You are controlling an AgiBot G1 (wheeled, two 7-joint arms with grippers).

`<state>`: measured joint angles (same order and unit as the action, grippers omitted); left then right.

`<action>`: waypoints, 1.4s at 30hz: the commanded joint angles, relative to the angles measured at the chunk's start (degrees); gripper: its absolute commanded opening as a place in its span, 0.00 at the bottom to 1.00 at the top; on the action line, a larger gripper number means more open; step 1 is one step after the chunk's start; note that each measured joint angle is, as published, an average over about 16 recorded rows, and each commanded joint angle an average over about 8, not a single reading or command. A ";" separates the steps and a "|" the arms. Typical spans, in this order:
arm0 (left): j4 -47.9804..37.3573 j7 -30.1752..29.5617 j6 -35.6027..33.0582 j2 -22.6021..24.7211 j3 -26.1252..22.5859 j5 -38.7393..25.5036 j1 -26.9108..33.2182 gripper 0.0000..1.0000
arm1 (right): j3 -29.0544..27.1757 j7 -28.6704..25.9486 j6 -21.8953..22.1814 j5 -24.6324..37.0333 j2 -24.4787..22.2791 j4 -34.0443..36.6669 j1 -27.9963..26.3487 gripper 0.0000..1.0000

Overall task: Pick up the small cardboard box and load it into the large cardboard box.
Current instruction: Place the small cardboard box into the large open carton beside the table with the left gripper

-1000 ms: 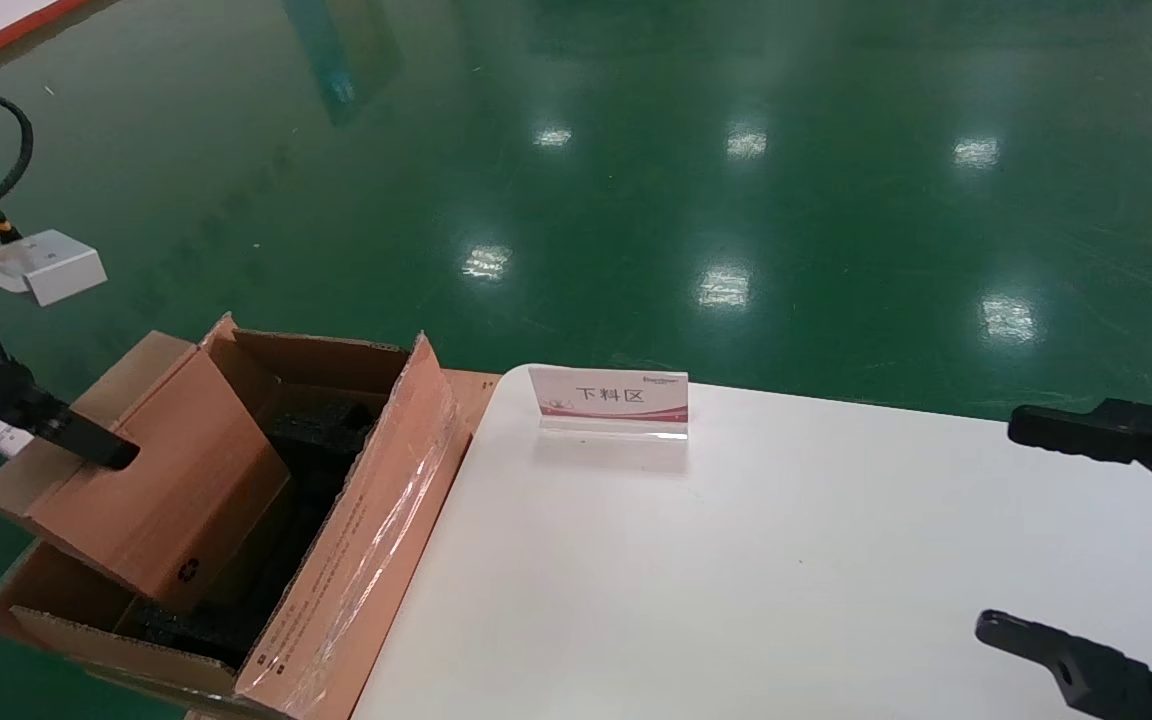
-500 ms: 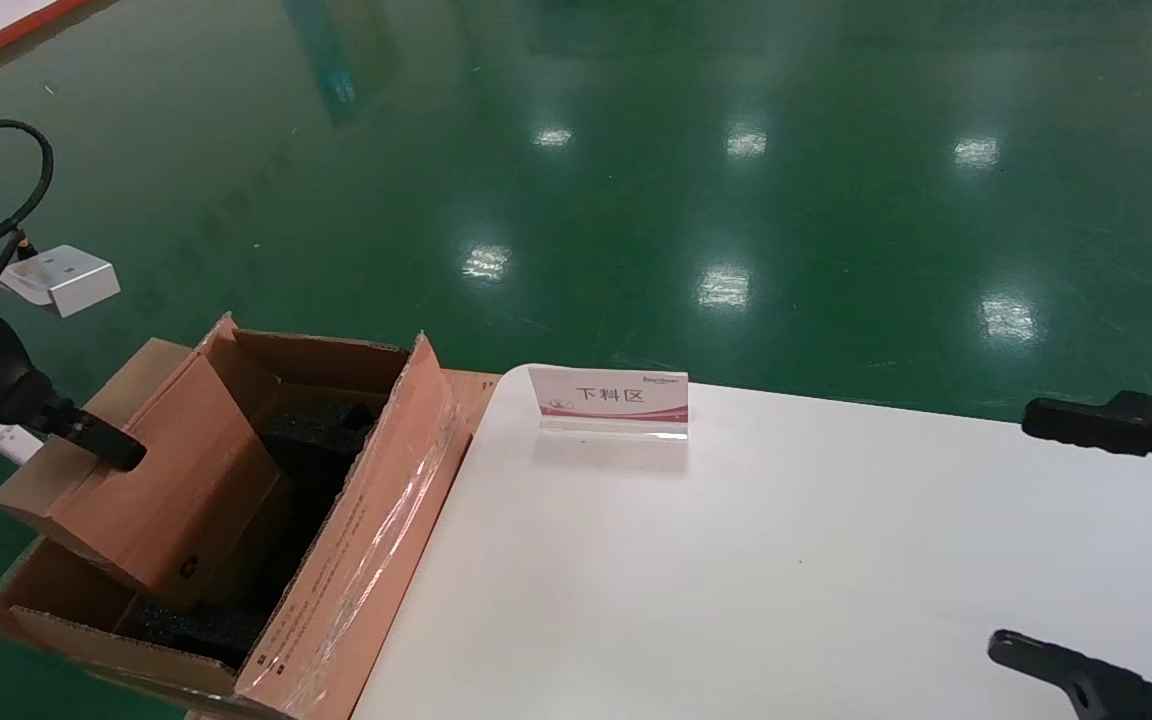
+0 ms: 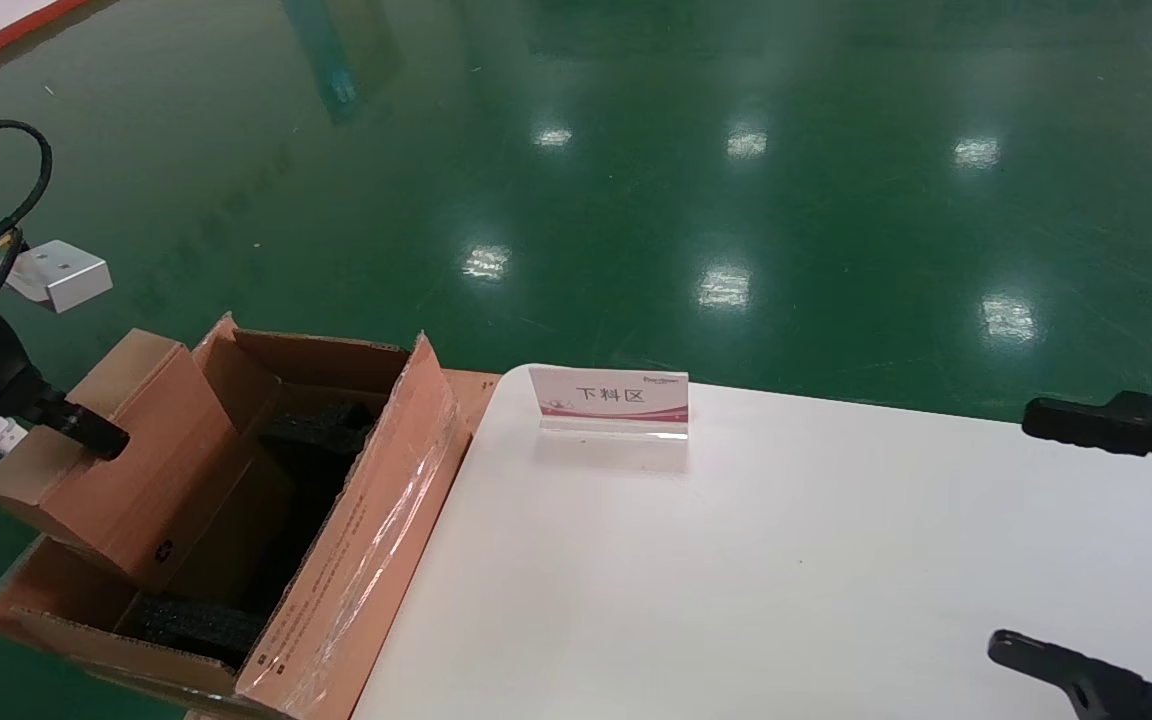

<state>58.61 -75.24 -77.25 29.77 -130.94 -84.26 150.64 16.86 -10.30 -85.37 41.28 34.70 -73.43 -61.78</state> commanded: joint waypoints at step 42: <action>0.84 -5.34 10.49 0.37 -1.89 -3.44 -8.77 0.00 | 0.14 0.07 0.06 -0.09 -0.06 0.00 -0.03 1.00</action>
<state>59.40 -80.56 -66.93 30.24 -132.79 -87.66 141.98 16.99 -10.23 -85.31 41.19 34.64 -73.43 -61.81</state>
